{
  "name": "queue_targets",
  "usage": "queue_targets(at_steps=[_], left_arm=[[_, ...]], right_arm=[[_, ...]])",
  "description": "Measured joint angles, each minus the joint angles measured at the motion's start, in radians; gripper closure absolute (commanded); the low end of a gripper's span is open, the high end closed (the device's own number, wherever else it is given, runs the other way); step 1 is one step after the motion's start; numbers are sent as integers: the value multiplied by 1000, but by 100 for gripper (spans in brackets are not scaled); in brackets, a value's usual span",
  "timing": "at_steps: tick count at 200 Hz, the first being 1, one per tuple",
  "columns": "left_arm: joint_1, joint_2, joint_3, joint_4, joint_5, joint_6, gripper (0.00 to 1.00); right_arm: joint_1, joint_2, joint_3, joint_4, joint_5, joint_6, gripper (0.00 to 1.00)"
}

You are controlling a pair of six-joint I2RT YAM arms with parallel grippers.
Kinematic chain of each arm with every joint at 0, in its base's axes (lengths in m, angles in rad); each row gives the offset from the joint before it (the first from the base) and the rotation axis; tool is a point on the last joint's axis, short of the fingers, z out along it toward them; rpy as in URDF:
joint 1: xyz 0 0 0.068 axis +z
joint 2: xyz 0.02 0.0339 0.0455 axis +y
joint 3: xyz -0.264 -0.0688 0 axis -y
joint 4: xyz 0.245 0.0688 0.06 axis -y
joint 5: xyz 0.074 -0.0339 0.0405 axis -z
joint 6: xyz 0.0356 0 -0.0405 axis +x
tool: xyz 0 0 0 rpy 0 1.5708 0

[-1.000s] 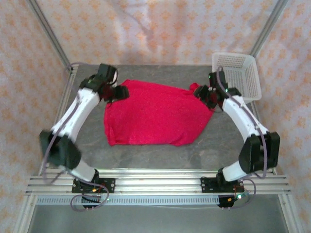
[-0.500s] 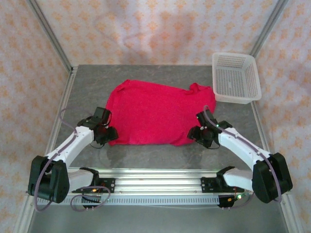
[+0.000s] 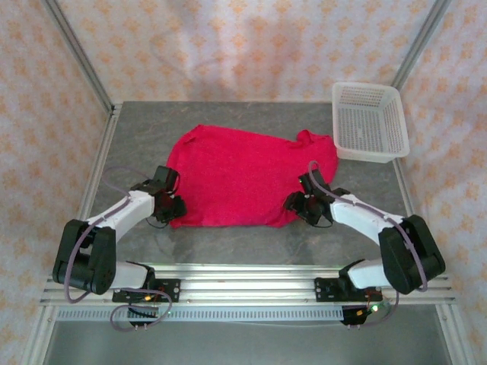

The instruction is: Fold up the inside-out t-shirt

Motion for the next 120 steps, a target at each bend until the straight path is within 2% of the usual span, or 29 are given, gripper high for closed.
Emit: queue_targets(at_steps=[18,45,52,61,71,80,97,120], left_arm=[[0,-8,0,-7,-18,6,71],[0,-10,0,-10,-35,12,98],[0,-8,2,-10,-39,15,100],[0,-2,5,-13,-43,14,100],[0,3,11,-17,-46,23,100],[0,5,19,-30,-48,23,100],[0,-10,57,-76,-63,23,100],[17,-91,174,-181,-77,26,100]], right_arm=[[0,10,0,2,-8,6,37],[0,10,-2,2,-15,8,38],[0,10,-5,2,-15,10,44],[0,10,-12,5,-15,16,57],[1,10,-18,4,-14,14,83],[1,11,-20,3,-13,18,99],[1,11,-6,-27,-3,12,100],[1,-20,86,-157,43,-29,100]])
